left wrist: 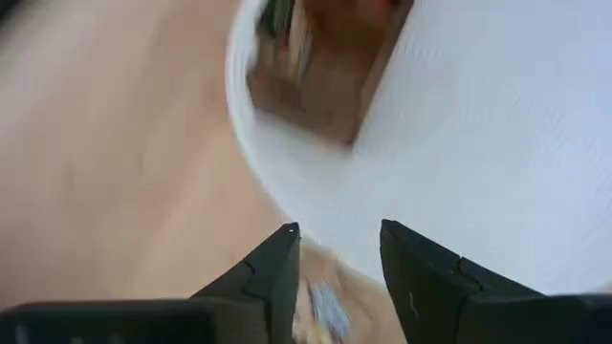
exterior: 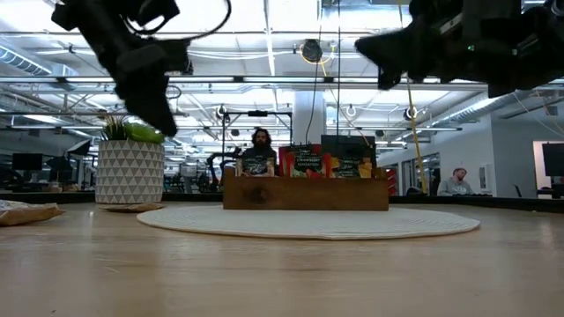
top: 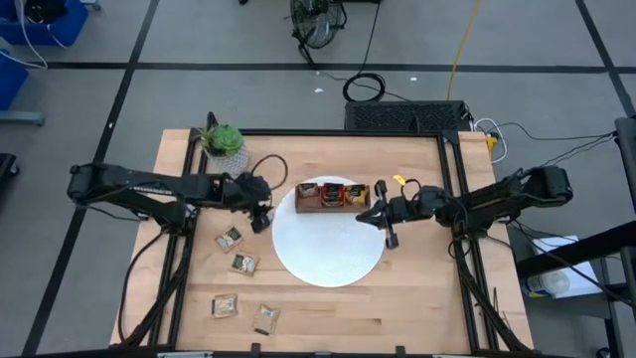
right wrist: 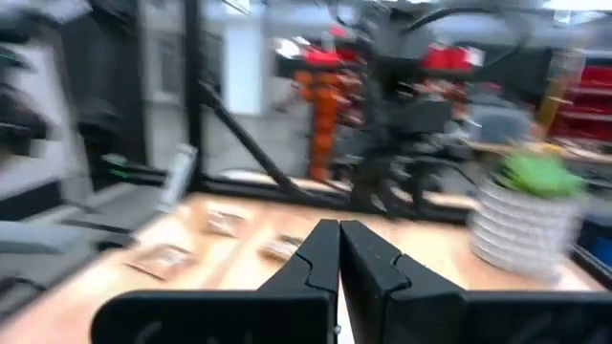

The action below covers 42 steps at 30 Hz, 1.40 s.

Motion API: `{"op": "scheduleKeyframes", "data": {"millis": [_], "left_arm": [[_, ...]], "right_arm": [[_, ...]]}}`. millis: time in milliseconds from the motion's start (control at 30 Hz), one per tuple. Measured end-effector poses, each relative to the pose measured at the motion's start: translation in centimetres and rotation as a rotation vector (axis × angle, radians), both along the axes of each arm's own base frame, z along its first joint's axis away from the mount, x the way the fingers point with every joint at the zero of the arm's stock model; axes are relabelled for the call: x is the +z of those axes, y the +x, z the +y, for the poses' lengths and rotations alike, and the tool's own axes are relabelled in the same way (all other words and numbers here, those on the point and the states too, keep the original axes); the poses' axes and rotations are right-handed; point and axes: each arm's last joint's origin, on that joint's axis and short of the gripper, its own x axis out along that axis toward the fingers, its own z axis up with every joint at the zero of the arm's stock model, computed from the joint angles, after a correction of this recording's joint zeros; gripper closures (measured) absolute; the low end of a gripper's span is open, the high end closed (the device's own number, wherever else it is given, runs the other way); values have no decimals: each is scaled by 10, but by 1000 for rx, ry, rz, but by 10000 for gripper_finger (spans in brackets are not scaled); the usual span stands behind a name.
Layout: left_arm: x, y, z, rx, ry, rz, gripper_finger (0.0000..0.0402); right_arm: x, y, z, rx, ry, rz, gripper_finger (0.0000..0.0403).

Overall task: Pick & Place Tea
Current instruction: Put the brown tea bag into the left section of the wooden organizer

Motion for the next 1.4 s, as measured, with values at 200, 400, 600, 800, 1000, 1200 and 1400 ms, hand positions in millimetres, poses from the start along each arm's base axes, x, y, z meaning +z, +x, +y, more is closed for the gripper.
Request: {"op": "scheduleKeyframes", "data": {"millis": [200,400,600,800,1000,1200,1400], "left_arm": [[-27,12,-24,7,-99,116,234],[-57,21,-32,91,-77,260,245],[-72,21,-23,160,-66,356,247],[-76,21,-15,223,-82,381,247],[-79,24,-15,229,-136,379,247],[-80,23,-16,248,-187,386,247],[-80,23,-16,245,-189,388,228]], "right_arm": [[-6,1,-7,-234,-33,64,403],[-8,1,-7,-248,-36,81,403],[-8,1,-7,-248,-37,84,403],[-8,1,-7,-248,-37,86,403],[-9,1,-7,-248,-35,87,403],[-9,1,-7,-248,-37,94,403],[-9,1,-7,-247,-35,94,403]]}}
